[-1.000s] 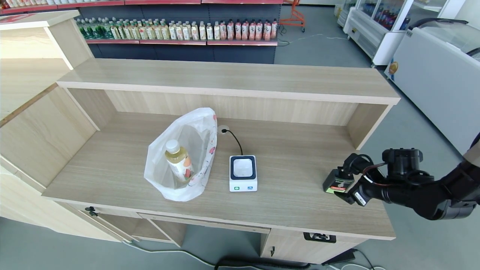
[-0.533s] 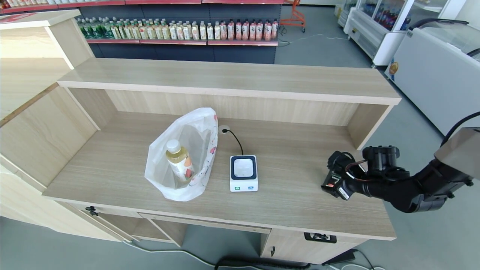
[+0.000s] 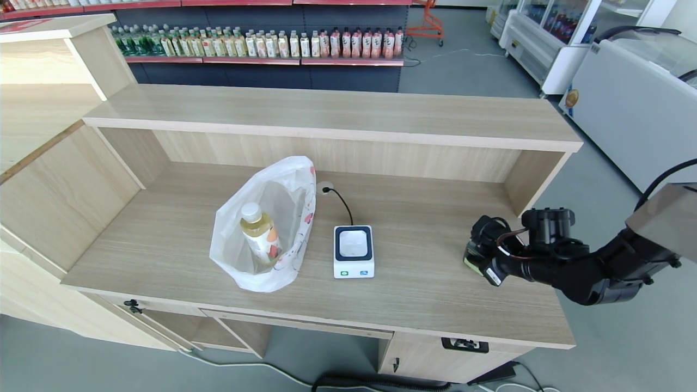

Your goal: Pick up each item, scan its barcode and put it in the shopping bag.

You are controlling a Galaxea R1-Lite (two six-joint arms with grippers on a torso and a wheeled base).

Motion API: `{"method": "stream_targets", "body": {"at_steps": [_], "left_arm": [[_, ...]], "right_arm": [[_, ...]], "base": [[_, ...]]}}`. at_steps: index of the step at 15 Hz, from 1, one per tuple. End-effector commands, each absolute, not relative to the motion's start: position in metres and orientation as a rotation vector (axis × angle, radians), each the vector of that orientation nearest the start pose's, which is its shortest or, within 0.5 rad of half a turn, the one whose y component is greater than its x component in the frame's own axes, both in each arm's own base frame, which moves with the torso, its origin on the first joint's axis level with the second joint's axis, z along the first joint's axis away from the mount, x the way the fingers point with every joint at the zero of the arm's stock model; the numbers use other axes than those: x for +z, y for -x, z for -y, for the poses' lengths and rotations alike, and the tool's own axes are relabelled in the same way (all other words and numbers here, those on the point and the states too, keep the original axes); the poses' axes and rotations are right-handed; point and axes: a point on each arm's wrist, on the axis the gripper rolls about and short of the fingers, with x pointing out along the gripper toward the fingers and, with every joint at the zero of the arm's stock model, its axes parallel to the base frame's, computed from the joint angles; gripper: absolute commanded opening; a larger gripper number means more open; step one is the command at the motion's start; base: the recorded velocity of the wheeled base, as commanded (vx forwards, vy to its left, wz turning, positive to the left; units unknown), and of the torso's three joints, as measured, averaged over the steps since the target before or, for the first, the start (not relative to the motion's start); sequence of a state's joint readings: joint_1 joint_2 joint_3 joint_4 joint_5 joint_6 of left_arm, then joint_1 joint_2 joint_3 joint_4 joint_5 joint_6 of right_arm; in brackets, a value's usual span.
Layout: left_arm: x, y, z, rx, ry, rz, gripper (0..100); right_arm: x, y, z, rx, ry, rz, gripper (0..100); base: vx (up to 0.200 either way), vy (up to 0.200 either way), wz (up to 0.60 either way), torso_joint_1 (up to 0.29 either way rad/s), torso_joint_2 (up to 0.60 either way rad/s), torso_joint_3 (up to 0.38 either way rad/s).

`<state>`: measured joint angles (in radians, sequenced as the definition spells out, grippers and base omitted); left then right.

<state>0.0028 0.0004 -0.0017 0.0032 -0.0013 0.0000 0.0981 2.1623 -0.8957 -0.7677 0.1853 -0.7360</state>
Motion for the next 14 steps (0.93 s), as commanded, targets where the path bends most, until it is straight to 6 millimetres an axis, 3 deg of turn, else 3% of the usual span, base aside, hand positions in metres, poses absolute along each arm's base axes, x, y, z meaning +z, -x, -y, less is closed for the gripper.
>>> {"method": "stream_targets", "body": {"at_steps": [1, 3, 4, 5, 8, 10, 14], "left_arm": [[0.076, 0.023, 0.000, 0.002, 0.000, -0.002, 100], [0.076, 0.023, 0.000, 0.002, 0.000, -0.002, 100], [0.076, 0.023, 0.000, 0.002, 0.000, -0.002, 100], [0.076, 0.023, 0.000, 0.002, 0.000, -0.002, 100], [0.076, 0.023, 0.000, 0.002, 0.000, -0.002, 100], [0.076, 0.023, 0.000, 0.002, 0.000, -0.002, 100], [0.076, 0.023, 0.000, 0.002, 0.000, -0.002, 100]], "right_arm": [[0.093, -0.355, -0.036, 0.438, 0.712, -0.298, 0], [0.115, -0.316, -0.023, 0.437, 0.789, -0.242, 0], [0.124, -0.273, -0.013, 0.448, 0.911, -0.184, 0], [0.128, -0.253, -0.011, 0.505, 1.000, -0.114, 0], [0.137, -0.240, -0.018, 0.788, 1.276, 0.211, 0], [0.131, -0.239, -0.031, 0.935, 1.595, 0.592, 0], [0.113, -0.238, -0.085, 1.075, 1.751, 1.274, 0]], "base": [[0.000, 0.000, 0.00, 0.000, 0.00, 0.000], [0.000, 0.000, 0.00, 0.000, 0.00, 0.000], [0.000, 0.000, 0.00, 0.000, 0.00, 0.000], [0.000, 0.000, 0.00, 0.000, 0.00, 0.000], [0.000, 0.000, 0.00, 0.000, 0.00, 0.000], [0.000, 0.000, 0.00, 0.000, 0.00, 0.000], [0.000, 0.000, 0.00, 0.000, 0.00, 0.000]]}}
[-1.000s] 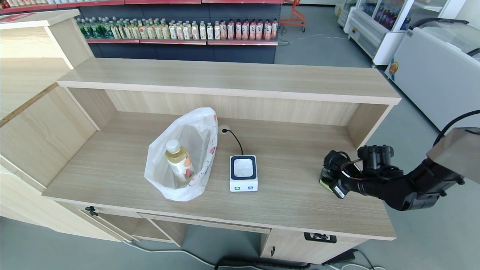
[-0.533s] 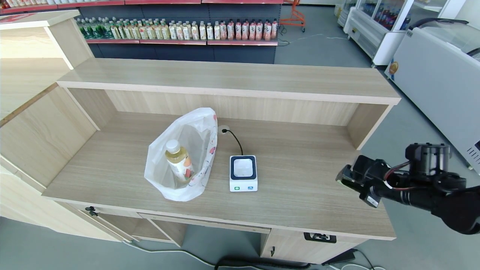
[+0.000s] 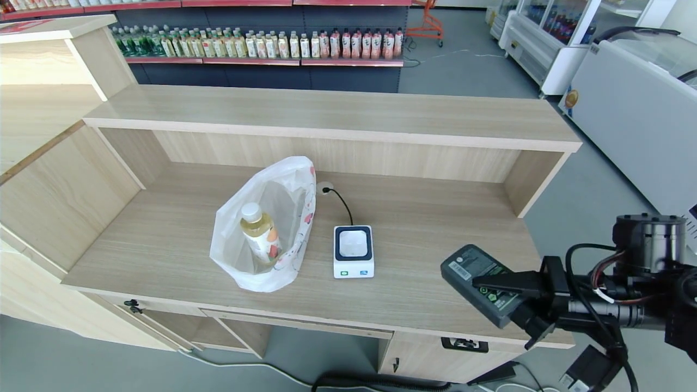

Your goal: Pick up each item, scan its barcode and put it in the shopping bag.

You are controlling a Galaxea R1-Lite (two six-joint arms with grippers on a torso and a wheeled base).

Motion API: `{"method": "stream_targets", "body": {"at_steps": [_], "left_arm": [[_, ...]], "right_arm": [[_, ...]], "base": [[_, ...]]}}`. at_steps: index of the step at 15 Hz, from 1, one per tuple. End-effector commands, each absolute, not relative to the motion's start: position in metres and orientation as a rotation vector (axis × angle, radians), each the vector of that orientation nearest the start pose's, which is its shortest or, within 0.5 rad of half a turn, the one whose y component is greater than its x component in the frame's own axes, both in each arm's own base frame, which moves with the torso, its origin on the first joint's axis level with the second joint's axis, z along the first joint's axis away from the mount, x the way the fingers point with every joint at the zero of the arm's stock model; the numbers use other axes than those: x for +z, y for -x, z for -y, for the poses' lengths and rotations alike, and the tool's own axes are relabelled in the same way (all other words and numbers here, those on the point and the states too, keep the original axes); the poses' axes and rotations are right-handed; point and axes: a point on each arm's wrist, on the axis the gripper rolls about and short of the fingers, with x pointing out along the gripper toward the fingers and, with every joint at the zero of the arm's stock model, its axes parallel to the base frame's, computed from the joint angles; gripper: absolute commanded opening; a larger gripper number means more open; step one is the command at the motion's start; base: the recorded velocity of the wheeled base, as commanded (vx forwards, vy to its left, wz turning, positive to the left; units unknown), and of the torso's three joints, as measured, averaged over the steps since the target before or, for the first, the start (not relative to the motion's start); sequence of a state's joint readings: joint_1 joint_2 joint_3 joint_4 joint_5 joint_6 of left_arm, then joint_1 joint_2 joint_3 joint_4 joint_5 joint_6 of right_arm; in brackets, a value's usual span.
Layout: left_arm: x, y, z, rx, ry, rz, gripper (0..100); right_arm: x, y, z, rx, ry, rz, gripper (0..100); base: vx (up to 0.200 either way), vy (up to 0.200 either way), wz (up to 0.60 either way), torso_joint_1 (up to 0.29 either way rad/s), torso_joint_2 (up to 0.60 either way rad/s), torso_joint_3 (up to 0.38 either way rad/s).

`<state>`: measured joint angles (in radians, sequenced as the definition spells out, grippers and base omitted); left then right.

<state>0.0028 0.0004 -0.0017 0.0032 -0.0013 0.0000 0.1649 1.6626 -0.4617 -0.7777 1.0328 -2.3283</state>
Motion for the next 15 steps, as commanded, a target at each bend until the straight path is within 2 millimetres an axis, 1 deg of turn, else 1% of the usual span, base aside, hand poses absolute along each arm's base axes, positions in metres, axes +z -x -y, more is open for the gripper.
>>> {"method": "stream_targets", "body": {"at_steps": [1, 2, 4, 5, 6, 8, 9, 11, 15], "left_arm": [[0.076, 0.023, 0.000, 0.002, 0.000, -0.002, 100], [0.076, 0.023, 0.000, 0.003, 0.000, -0.002, 100], [0.076, 0.023, 0.000, 0.002, 0.000, -0.002, 100], [0.076, 0.023, 0.000, 0.003, 0.000, -0.002, 100], [0.076, 0.023, 0.000, 0.003, 0.000, -0.002, 100], [0.076, 0.023, 0.000, 0.002, 0.000, -0.002, 100], [0.076, 0.023, 0.000, 0.002, 0.000, -0.002, 100], [0.076, 0.023, 0.000, 0.002, 0.000, -0.002, 100], [0.076, 0.023, 0.000, 0.002, 0.000, -0.002, 100]], "right_arm": [[0.108, -0.236, -0.095, 1.101, 1.746, 1.325, 0], [0.105, -0.235, -0.102, 1.118, 1.738, 1.360, 0], [0.104, -0.231, -0.117, 1.104, 1.760, 1.487, 0], [0.102, -0.230, -0.118, 1.111, 1.754, 1.499, 0], [0.101, -0.230, -0.120, 1.102, 1.741, 1.546, 0], [0.111, -0.234, -0.120, 0.979, 1.773, 1.668, 0], [0.114, -0.232, -0.120, 0.948, 1.773, 1.703, 0], [0.118, -0.229, -0.123, 0.937, 1.763, 1.736, 0], [0.119, -0.228, -0.126, 0.938, 1.745, 1.766, 0]], "base": [[0.000, 0.000, 0.00, 0.000, 0.00, 0.000], [0.000, 0.000, 0.00, 0.000, 0.00, 0.000], [0.000, 0.000, 0.00, 0.000, 0.00, 0.000], [0.000, 0.000, 0.00, 0.000, 0.00, 0.000], [0.000, 0.000, 0.00, 0.000, 0.00, 0.000], [0.000, 0.000, 0.00, 0.000, 0.00, 0.000], [0.000, 0.000, 0.00, 0.000, 0.00, 0.000], [0.000, 0.000, 0.00, 0.000, 0.00, 0.000], [0.000, 0.000, 0.00, 0.000, 0.00, 0.000]]}}
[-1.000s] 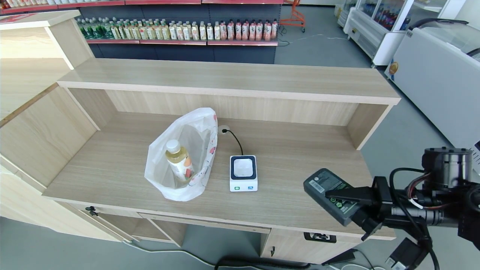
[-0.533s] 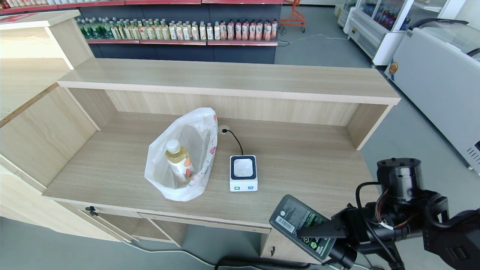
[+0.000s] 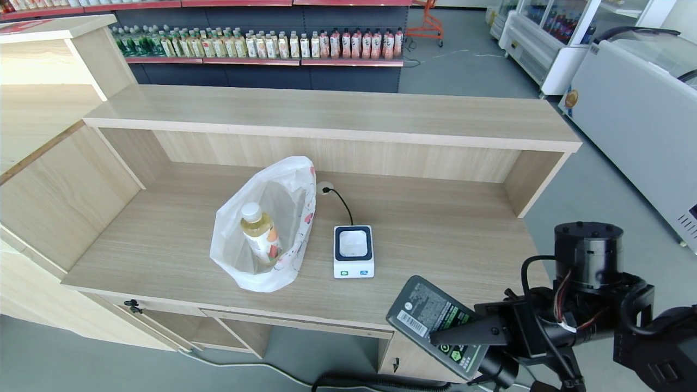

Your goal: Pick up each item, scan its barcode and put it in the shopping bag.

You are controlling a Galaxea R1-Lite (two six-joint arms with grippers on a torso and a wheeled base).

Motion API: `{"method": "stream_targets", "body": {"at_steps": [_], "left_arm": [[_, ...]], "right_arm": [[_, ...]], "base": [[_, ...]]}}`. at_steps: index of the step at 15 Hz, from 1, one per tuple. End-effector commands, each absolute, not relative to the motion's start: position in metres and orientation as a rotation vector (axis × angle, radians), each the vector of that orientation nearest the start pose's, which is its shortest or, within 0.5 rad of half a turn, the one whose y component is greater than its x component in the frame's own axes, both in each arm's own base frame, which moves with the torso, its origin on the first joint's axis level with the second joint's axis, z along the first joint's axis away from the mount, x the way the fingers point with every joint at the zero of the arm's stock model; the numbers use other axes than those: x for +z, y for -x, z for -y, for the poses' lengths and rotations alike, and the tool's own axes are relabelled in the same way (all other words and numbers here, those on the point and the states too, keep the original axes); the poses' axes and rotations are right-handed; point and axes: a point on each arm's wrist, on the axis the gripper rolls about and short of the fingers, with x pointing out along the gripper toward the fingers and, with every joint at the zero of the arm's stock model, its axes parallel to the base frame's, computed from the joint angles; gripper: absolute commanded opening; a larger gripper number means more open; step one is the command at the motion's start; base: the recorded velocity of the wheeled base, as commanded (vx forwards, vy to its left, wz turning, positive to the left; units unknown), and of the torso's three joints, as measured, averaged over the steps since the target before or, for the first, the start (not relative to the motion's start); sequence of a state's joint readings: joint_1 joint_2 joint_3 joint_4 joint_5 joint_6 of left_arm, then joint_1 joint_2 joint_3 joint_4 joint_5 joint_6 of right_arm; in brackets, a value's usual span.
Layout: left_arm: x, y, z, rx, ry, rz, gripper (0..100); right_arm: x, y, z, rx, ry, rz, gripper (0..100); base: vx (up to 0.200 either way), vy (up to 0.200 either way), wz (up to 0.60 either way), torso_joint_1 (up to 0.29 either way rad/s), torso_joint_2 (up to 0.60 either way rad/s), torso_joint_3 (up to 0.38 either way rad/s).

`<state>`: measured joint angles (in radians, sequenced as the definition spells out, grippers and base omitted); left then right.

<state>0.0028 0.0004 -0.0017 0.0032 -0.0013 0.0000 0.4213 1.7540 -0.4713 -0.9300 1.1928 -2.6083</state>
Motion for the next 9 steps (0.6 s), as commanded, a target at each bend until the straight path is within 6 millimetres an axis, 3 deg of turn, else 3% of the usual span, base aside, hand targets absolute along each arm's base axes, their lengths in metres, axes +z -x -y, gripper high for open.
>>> {"method": "stream_targets", "body": {"at_steps": [1, 4, 9], "left_arm": [[0.076, 0.023, 0.000, 0.002, 0.000, -0.002, 100], [0.076, 0.023, 0.000, 0.002, 0.002, -0.002, 100], [0.076, 0.023, 0.000, 0.002, 0.000, -0.002, 100]], "right_arm": [[0.120, -0.227, -0.126, -1.283, -2.371, -2.428, 0], [0.121, -0.222, -0.124, -1.277, -2.320, -2.467, 0], [0.110, -0.216, -0.121, -1.447, -2.264, -2.452, 0]], "base": [[0.000, 0.000, 0.00, 0.000, 0.00, 0.000], [0.000, 0.000, 0.00, 0.000, 0.00, 0.000], [0.000, 0.000, 0.00, 0.000, 0.00, 0.000]]}}
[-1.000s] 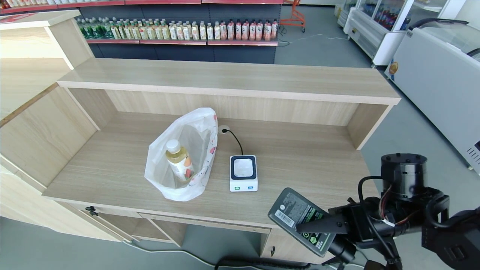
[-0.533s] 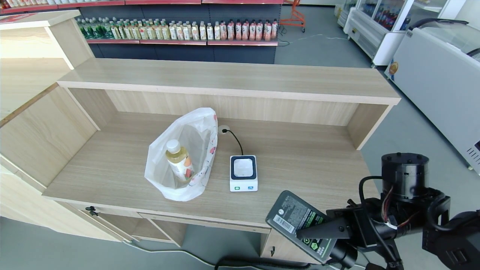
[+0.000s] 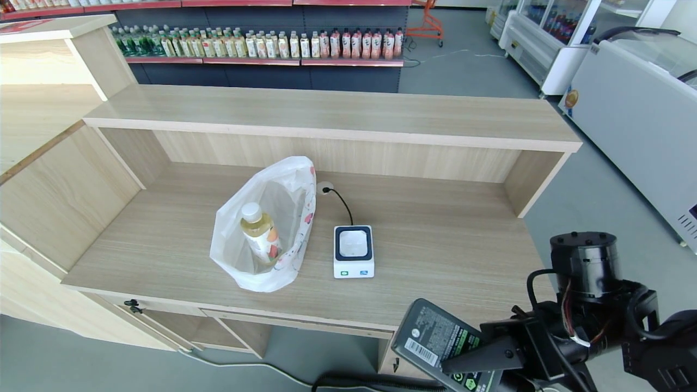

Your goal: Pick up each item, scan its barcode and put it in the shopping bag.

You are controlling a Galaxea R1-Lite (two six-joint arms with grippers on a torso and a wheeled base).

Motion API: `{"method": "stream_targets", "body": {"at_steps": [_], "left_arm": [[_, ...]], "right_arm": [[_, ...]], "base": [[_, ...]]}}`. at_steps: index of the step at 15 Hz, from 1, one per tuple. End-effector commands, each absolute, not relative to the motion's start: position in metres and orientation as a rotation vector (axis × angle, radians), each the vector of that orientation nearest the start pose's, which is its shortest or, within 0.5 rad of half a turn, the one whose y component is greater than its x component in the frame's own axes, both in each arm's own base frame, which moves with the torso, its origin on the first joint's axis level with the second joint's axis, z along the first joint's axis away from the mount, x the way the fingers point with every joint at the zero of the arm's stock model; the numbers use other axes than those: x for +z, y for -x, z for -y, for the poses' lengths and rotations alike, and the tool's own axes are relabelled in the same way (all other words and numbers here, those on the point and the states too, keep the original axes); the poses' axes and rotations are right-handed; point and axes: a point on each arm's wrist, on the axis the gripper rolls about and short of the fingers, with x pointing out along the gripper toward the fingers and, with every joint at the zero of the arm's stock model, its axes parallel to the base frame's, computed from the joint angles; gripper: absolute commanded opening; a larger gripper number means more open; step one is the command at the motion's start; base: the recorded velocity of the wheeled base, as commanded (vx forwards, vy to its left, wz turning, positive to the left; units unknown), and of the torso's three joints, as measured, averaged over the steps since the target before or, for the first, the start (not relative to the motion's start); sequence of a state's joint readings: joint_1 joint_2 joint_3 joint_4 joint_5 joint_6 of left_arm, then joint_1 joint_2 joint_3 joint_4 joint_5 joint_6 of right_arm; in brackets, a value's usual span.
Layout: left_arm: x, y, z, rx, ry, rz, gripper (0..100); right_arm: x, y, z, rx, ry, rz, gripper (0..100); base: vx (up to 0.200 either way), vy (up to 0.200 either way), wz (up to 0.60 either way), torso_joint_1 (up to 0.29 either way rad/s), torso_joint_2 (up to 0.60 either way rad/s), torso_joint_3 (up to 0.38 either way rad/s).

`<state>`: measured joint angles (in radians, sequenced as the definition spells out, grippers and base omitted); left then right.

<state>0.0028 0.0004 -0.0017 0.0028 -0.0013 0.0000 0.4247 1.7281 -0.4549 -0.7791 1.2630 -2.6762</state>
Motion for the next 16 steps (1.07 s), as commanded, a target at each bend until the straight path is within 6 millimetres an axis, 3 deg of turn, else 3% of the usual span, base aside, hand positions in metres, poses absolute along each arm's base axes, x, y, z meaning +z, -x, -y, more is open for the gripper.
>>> {"method": "stream_targets", "body": {"at_steps": [1, 16], "left_arm": [[0.0756, 0.0229, 0.0001, 0.002, 0.000, -0.002, 100], [0.0756, 0.0229, 0.0001, 0.002, 0.000, -0.002, 100]], "right_arm": [[0.1082, -0.2151, -0.1205, -1.481, -2.248, -2.457, 0], [0.1142, -0.2130, -0.1176, -1.440, -2.252, -2.468, 0]], "base": [[0.000, 0.000, 0.00, 0.000, 0.00, 0.000], [0.000, 0.000, 0.00, 0.000, 0.00, 0.000]]}}
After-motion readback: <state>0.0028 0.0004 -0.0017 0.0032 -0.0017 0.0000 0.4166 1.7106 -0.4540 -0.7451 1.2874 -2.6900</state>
